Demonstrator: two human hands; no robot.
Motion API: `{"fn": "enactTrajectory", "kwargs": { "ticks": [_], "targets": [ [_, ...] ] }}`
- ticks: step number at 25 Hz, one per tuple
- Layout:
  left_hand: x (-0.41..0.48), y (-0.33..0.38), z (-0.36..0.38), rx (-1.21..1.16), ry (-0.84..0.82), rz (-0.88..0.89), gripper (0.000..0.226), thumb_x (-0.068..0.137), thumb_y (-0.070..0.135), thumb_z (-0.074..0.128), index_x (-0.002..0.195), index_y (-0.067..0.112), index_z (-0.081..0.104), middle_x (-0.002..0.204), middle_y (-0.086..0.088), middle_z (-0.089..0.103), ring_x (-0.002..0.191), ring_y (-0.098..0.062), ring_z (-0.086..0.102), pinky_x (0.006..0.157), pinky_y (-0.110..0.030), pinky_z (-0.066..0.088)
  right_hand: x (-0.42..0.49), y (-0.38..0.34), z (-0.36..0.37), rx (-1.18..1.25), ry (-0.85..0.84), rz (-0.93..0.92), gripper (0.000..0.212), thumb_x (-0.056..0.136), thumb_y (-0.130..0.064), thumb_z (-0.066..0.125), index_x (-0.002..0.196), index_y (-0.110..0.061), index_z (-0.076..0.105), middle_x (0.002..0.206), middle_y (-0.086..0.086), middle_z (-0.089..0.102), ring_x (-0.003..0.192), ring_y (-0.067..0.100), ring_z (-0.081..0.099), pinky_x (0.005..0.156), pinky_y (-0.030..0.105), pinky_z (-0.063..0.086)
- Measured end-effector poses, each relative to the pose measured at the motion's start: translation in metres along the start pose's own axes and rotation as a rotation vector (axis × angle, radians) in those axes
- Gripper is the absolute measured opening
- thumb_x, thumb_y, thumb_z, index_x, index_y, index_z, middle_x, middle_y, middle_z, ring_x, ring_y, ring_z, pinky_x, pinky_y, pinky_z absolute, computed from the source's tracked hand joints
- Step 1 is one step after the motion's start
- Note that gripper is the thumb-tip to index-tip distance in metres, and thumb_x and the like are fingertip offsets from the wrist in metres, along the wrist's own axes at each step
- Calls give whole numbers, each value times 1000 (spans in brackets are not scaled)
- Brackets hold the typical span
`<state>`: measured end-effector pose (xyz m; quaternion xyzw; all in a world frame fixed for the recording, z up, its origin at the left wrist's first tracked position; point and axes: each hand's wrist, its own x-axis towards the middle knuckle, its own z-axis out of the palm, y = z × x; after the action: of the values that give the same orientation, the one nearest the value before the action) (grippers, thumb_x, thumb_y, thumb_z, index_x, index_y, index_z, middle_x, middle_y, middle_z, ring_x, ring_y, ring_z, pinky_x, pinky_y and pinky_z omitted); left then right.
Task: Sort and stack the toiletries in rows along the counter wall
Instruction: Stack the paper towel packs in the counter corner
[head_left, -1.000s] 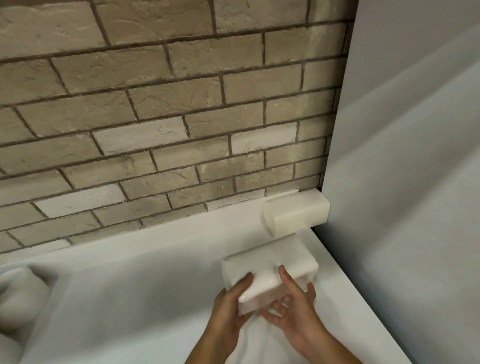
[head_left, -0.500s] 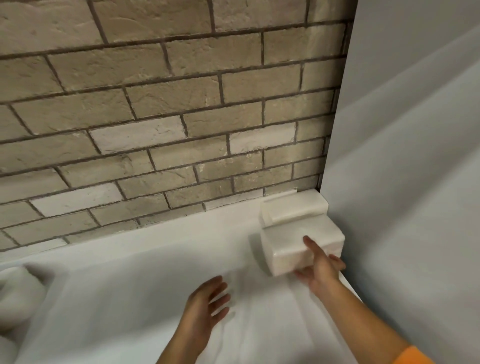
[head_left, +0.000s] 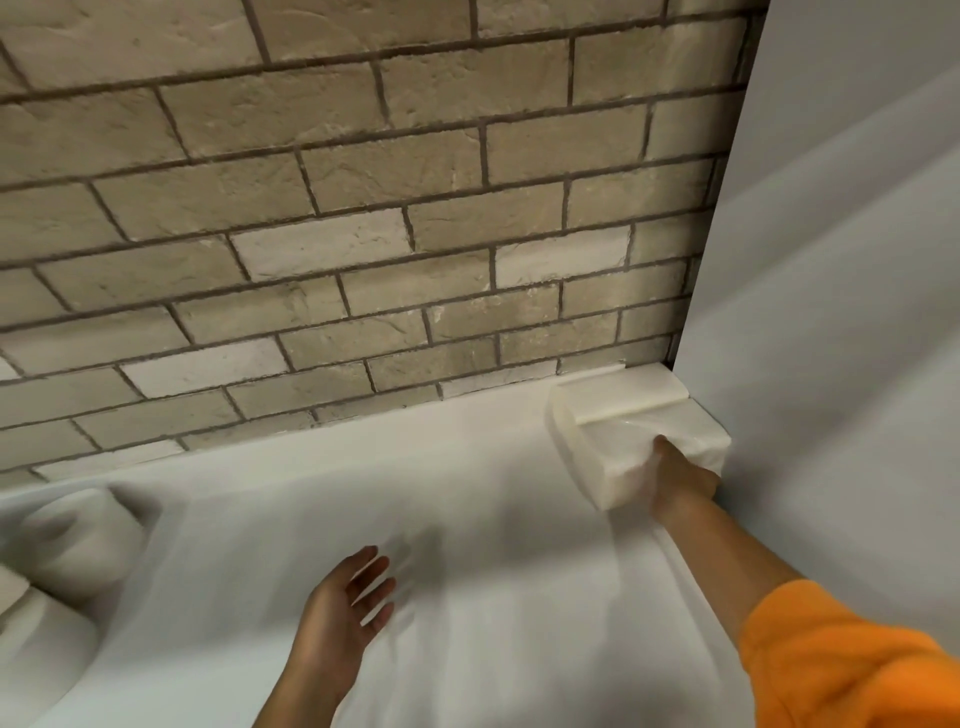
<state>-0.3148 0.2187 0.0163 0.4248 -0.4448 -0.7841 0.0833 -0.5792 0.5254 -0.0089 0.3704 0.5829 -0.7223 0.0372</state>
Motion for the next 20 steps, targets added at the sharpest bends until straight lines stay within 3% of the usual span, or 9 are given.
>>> {"fn": "enactTrajectory", "kwargs": {
  "ticks": [3, 7, 11, 16, 20],
  "targets": [
    [-6, 3, -14, -4, 24, 3, 19, 98, 24, 54, 106, 18, 70, 114, -8, 71, 107, -30, 64, 94, -42, 43, -23, 5, -8, -31, -48, -40, 83, 80, -63, 73, 142, -13, 52, 137, 5, 60, 113, 31, 59, 108, 50, 48],
    [-15, 0, -35, 19, 64, 57, 22, 99, 22, 53, 110, 15, 70, 116, -10, 70, 105, -29, 65, 91, -42, 47, -80, 32, -22, 64, -230, 57, 65, 94, -53, 62, 149, -23, 45, 151, 5, 48, 137, 31, 47, 109, 53, 43],
    [-32, 2, -64, 61, 125, 170, 19, 98, 17, 55, 108, 10, 70, 109, -13, 70, 96, -31, 66, 87, -45, 51, -149, 78, -27, -6, -506, 41, 24, 102, -38, 53, 124, -30, 59, 136, 8, 61, 126, 28, 58, 99, 51, 50],
    [-46, 16, -114, 112, 135, 268, 19, 98, 13, 57, 109, 5, 70, 104, -17, 73, 93, -35, 69, 85, -46, 55, -222, 107, 6, -194, -731, -43, 31, 98, -35, 59, 127, -23, 63, 120, 6, 73, 114, 26, 69, 100, 53, 54],
    [-62, 38, -169, 189, 113, 333, 17, 98, 11, 57, 105, 5, 71, 96, -19, 75, 75, -30, 67, 75, -40, 55, -290, 136, 38, -451, -874, -130, 28, 87, -28, 69, 114, -20, 69, 109, 13, 76, 101, 35, 73, 80, 40, 56]
  ]
}}
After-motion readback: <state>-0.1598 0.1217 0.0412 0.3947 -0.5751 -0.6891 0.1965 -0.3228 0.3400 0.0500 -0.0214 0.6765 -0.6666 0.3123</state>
